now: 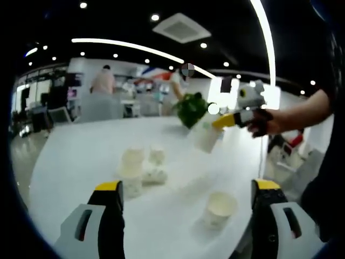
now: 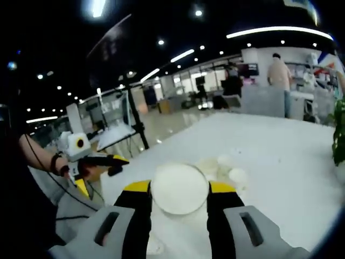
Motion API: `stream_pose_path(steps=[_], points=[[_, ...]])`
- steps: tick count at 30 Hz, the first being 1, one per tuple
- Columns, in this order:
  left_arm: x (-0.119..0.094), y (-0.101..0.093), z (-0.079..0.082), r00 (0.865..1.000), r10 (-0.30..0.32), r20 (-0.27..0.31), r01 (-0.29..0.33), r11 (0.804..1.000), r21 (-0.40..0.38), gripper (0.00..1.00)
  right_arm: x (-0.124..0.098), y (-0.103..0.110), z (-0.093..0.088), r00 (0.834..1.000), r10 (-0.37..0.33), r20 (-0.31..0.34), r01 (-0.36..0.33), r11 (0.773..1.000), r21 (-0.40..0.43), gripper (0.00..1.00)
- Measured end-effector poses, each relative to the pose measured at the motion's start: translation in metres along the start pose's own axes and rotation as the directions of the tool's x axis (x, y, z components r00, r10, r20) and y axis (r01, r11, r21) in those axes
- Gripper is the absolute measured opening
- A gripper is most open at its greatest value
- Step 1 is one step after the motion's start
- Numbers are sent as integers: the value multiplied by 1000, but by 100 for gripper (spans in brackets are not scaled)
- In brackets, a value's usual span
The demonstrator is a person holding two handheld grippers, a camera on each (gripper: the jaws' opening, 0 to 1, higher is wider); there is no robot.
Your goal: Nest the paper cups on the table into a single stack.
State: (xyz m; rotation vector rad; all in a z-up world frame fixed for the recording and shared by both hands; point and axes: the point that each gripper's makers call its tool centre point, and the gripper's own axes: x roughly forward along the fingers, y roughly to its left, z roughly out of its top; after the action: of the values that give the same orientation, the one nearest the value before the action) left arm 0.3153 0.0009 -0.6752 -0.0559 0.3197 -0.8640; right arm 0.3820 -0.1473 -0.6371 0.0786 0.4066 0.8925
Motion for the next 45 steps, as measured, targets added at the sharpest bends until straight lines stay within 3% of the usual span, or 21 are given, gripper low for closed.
stream_pose_path(steps=[9, 14, 20, 24, 32, 45], points=[[5, -4, 10, 1000, -20, 19, 20, 1000, 0, 99, -7, 6, 11, 996, 0, 88, -9, 994, 106, 36], [9, -10, 12, 999, -40, 21, 40, 999, 2, 100, -11, 11, 23, 984, 11, 176, -44, 981, 186, 36], [13, -19, 19, 997, -68, 40, 69, 998, -11, 100, -12, 18, 26, 973, 33, 228, -94, 960, 263, 36], [14, -25, 26, 993, -88, 72, 92, 994, -55, 99, -11, 24, 22, 968, 45, 249, -121, 946, 299, 36], [17, -43, 32, 985, -152, 84, 158, 985, -71, 97, -9, 44, 21, 956, 96, 278, -187, 928, 322, 36], [22, -62, 40, 971, -217, 100, 225, 971, -75, 89, -4, 55, 22, 946, 127, 297, -233, 905, 356, 36]])
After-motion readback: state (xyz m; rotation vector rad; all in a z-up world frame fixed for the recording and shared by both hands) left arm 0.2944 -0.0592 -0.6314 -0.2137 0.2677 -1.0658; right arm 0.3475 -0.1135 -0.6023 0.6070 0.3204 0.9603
